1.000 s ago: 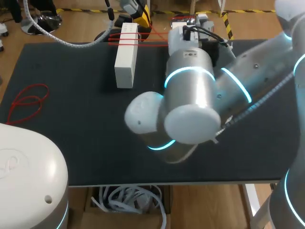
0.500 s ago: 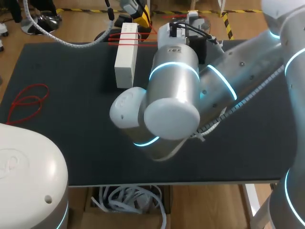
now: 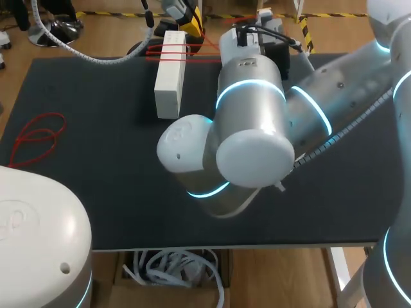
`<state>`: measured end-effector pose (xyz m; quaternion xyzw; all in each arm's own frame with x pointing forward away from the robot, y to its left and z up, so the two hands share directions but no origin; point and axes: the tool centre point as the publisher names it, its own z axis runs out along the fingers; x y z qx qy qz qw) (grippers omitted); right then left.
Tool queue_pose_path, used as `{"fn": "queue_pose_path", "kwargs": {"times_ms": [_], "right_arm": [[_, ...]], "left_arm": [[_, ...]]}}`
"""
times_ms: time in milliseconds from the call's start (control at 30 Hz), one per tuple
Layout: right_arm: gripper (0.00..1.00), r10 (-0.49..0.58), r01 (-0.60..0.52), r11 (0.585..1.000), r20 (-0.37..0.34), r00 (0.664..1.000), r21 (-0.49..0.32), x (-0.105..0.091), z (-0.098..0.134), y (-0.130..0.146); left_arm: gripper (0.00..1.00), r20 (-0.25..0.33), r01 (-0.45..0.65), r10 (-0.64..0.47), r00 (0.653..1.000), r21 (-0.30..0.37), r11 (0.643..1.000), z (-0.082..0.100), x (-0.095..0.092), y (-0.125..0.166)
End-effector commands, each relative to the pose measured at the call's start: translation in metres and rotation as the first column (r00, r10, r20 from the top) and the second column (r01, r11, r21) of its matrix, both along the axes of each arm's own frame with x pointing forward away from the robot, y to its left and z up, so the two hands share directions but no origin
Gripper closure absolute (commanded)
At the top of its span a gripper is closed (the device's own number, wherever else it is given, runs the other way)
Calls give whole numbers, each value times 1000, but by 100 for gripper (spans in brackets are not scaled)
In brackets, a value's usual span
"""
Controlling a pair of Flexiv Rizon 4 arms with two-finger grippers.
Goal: Grab the tape and strap the tape.
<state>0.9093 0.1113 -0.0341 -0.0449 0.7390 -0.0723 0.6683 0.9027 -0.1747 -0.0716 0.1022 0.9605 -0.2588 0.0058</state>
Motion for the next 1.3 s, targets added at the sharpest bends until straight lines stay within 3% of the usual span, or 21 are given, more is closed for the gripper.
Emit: {"fn": "queue_pose_path", "kwargs": {"times_ms": [33, 433, 1300], "right_arm": [[100, 13, -13, 1000, -4, 1000, 3, -6, -1, 5], [100, 64, -64, 995, 11, 998, 71, -11, -5, 19], [100, 42, -43, 999, 7, 999, 32, 0, -14, 35]], "left_arm": [[100, 0, -2, 2, 1000, 4, 1000, 1, -1, 0], [100, 0, -2, 2, 1000, 4, 1000, 1, -1, 0], [100, 0, -2, 2, 1000, 4, 1000, 1, -1, 0]]}}
